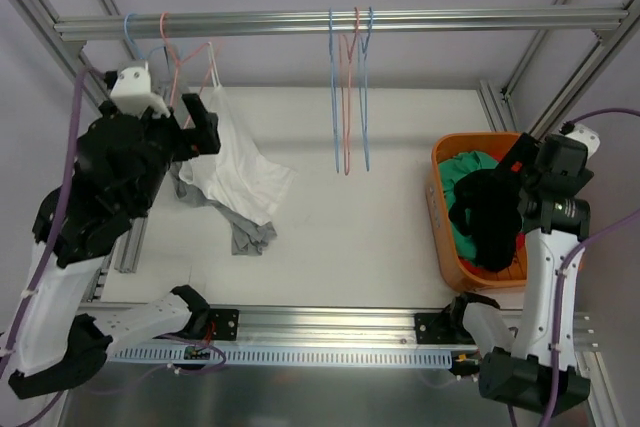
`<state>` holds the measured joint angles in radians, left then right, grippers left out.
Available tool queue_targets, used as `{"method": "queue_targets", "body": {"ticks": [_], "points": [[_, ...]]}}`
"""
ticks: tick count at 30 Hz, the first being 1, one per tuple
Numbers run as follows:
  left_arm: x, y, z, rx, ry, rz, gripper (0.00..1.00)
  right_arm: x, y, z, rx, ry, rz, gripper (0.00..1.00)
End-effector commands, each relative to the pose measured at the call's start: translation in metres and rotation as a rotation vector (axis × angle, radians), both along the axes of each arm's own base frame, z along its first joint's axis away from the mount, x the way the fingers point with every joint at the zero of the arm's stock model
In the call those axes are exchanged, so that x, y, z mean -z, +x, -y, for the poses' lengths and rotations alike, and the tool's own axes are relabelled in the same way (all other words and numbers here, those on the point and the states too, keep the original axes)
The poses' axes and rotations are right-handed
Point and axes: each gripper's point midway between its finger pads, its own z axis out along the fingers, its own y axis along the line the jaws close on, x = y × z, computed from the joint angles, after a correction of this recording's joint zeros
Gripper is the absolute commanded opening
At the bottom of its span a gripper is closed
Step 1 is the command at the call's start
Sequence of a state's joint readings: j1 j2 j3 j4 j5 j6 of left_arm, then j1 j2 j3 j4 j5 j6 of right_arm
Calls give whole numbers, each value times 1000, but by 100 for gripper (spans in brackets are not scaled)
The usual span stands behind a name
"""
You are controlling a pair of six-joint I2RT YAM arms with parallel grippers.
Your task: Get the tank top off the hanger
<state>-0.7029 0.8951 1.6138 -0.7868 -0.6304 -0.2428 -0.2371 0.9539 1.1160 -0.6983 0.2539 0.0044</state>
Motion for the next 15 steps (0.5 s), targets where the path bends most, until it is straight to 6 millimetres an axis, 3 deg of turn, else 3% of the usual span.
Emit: {"method": "queue_targets", "body": {"ticks": [1, 2, 3, 4, 5, 8, 10, 13, 15], "points": [[-21, 34, 13, 15, 106, -14, 99, -30, -34, -3, 6, -47, 36, 100], [-18, 49, 18, 12, 126, -40, 99, -36, -31, -21, -79, 5, 90, 100], [-36, 53, 3, -27, 109, -12, 99, -44, -29, -35, -149, 34, 148, 100], [-36, 57, 4, 4, 129, -28, 99, -51, -19, -54, -246, 75, 234, 99], [-38, 63, 1, 5, 140, -33, 99, -66, -23, -99, -469, 169, 338, 99], [-40, 84, -3, 22, 173, -56, 99, -87, -32, -166, -781, 386, 478, 99], [-32, 99, -14, -6, 189, -93, 99, -98, -40, -187, -886, 453, 516, 97], [-10, 115, -16, 32, 172, -158, 98, -103, -57, -204, -995, 453, 529, 96], [8, 129, -26, 14, 165, -214, 92, -106, -67, -213, -1053, 452, 537, 96]]}}
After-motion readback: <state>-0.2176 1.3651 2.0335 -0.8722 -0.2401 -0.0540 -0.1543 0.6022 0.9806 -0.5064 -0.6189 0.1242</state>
